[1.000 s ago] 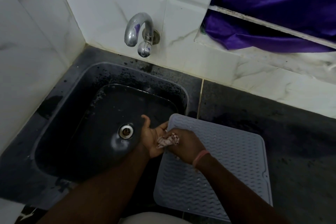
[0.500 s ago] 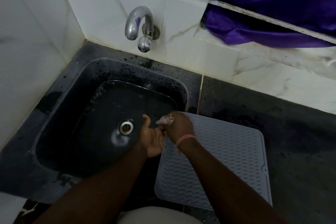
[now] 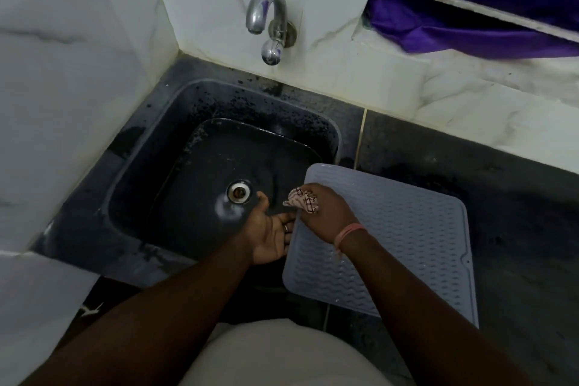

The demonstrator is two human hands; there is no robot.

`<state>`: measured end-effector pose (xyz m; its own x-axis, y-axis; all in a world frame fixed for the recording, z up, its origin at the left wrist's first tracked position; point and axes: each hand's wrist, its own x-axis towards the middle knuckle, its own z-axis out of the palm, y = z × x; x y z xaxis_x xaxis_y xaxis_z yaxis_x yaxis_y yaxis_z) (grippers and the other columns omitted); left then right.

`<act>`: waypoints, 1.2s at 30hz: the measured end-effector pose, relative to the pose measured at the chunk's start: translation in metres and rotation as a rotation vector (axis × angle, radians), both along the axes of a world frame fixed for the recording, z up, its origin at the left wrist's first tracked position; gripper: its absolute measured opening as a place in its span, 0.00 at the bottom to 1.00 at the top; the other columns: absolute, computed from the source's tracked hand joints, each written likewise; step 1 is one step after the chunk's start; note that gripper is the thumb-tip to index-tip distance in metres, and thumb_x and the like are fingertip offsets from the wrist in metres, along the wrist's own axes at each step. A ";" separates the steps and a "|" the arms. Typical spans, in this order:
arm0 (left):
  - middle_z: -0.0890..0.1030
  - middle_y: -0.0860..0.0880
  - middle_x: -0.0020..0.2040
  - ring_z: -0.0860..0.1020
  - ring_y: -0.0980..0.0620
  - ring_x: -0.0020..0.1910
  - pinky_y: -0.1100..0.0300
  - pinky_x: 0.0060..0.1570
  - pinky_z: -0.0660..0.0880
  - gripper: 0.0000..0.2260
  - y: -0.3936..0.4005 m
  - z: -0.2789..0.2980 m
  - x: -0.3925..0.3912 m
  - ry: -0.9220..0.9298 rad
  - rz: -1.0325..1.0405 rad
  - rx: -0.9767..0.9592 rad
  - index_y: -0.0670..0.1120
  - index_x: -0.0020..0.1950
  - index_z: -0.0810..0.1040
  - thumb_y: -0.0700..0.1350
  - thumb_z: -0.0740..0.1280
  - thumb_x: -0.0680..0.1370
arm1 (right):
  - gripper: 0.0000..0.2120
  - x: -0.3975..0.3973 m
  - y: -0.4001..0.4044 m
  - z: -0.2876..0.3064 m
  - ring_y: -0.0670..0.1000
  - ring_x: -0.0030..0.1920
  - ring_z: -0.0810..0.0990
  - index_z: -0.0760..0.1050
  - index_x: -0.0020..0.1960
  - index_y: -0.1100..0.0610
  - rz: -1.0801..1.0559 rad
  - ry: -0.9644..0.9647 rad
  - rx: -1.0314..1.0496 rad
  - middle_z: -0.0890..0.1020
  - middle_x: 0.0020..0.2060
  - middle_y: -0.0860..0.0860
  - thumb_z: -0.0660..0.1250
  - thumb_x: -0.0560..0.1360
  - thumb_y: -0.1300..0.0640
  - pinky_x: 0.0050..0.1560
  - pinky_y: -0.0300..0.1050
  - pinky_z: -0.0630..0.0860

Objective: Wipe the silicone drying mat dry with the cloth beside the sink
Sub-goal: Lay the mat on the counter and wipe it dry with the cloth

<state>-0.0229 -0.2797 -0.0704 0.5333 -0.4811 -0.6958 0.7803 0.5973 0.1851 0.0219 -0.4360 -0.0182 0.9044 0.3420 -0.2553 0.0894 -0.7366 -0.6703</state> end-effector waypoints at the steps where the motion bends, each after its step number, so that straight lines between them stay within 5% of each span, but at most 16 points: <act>1: 0.84 0.39 0.49 0.84 0.41 0.47 0.49 0.47 0.81 0.51 0.000 0.004 -0.007 -0.005 0.004 0.009 0.39 0.59 0.82 0.81 0.45 0.69 | 0.18 -0.007 0.000 0.001 0.50 0.57 0.78 0.77 0.61 0.58 0.010 -0.002 0.004 0.81 0.56 0.53 0.71 0.72 0.62 0.59 0.38 0.71; 6: 0.79 0.43 0.41 0.81 0.43 0.39 0.49 0.47 0.80 0.50 -0.007 0.021 -0.020 -0.025 0.112 -0.023 0.41 0.58 0.81 0.81 0.43 0.69 | 0.13 -0.029 -0.005 0.000 0.49 0.50 0.80 0.78 0.56 0.55 -0.074 0.031 0.028 0.83 0.50 0.50 0.70 0.72 0.58 0.50 0.39 0.73; 12: 0.83 0.37 0.55 0.84 0.40 0.50 0.49 0.47 0.83 0.52 -0.021 0.018 -0.035 -0.011 0.249 0.040 0.37 0.63 0.80 0.80 0.43 0.71 | 0.09 -0.061 -0.015 0.002 0.46 0.45 0.82 0.79 0.51 0.51 -0.150 0.159 0.150 0.84 0.44 0.47 0.72 0.71 0.56 0.51 0.46 0.80; 18: 0.76 0.34 0.68 0.74 0.35 0.68 0.39 0.70 0.68 0.55 -0.017 0.018 -0.040 -0.006 0.292 -0.026 0.36 0.71 0.72 0.81 0.45 0.68 | 0.09 -0.105 -0.006 0.012 0.37 0.41 0.80 0.79 0.49 0.50 -0.181 0.184 0.249 0.83 0.41 0.41 0.74 0.71 0.50 0.43 0.35 0.77; 23: 0.79 0.36 0.66 0.77 0.35 0.65 0.36 0.63 0.74 0.53 -0.013 0.015 -0.036 0.025 0.259 -0.021 0.37 0.71 0.72 0.81 0.47 0.69 | 0.08 -0.142 -0.022 0.007 0.42 0.41 0.82 0.80 0.50 0.51 -0.206 0.310 0.275 0.84 0.42 0.46 0.73 0.71 0.58 0.41 0.36 0.78; 30: 0.82 0.40 0.63 0.79 0.41 0.62 0.47 0.59 0.78 0.42 -0.004 0.021 -0.059 0.002 -0.146 0.171 0.38 0.68 0.77 0.74 0.54 0.76 | 0.10 -0.155 -0.086 0.020 0.52 0.39 0.84 0.79 0.48 0.55 -0.818 0.054 0.243 0.85 0.40 0.53 0.73 0.73 0.50 0.39 0.45 0.80; 33: 0.80 0.40 0.65 0.78 0.42 0.65 0.47 0.58 0.77 0.37 0.000 0.022 -0.063 -0.011 -0.147 0.142 0.39 0.70 0.75 0.69 0.55 0.79 | 0.11 -0.172 -0.080 0.007 0.57 0.50 0.81 0.77 0.53 0.59 -0.946 -0.085 -0.020 0.83 0.49 0.56 0.71 0.75 0.55 0.52 0.45 0.75; 36: 0.81 0.40 0.63 0.80 0.41 0.61 0.47 0.56 0.77 0.38 -0.002 0.022 -0.062 -0.009 -0.155 0.126 0.38 0.70 0.74 0.69 0.55 0.79 | 0.11 -0.186 -0.021 -0.018 0.60 0.49 0.81 0.77 0.50 0.59 -0.988 -0.073 0.040 0.82 0.47 0.59 0.71 0.70 0.56 0.50 0.45 0.75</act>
<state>-0.0852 -0.2816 -0.0487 0.4666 -0.4670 -0.7511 0.8588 0.4422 0.2585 -0.1646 -0.4568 -0.0367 0.8007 -0.5674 -0.1923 -0.5110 -0.4794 -0.7135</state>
